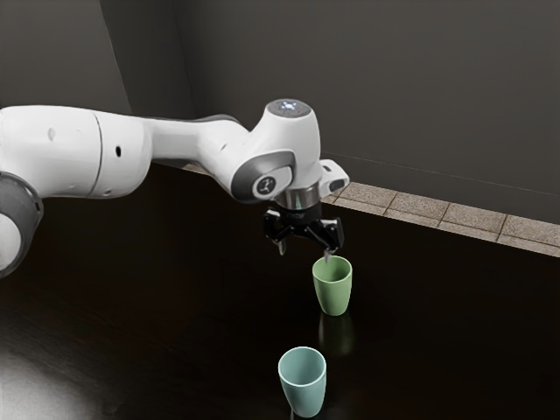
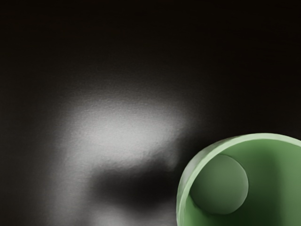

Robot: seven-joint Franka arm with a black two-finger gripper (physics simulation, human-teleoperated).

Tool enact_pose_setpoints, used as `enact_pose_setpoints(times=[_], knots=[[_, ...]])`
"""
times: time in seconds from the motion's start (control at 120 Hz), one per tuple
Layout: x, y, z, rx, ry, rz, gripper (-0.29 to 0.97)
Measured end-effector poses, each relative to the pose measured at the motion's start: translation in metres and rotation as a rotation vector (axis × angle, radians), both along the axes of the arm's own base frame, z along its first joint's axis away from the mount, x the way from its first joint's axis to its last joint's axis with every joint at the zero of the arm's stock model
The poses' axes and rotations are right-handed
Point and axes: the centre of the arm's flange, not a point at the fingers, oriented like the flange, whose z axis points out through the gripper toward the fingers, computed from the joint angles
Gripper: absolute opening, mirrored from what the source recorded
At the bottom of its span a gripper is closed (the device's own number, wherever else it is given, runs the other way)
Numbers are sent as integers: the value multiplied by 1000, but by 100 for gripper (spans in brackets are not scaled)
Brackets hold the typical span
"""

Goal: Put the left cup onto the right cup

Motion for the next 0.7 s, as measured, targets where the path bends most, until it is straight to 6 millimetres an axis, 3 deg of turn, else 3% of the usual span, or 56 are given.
enact_pose_setpoints(times=[0.7], knots=[[11, 8, -37, -19, 23, 14, 68]])
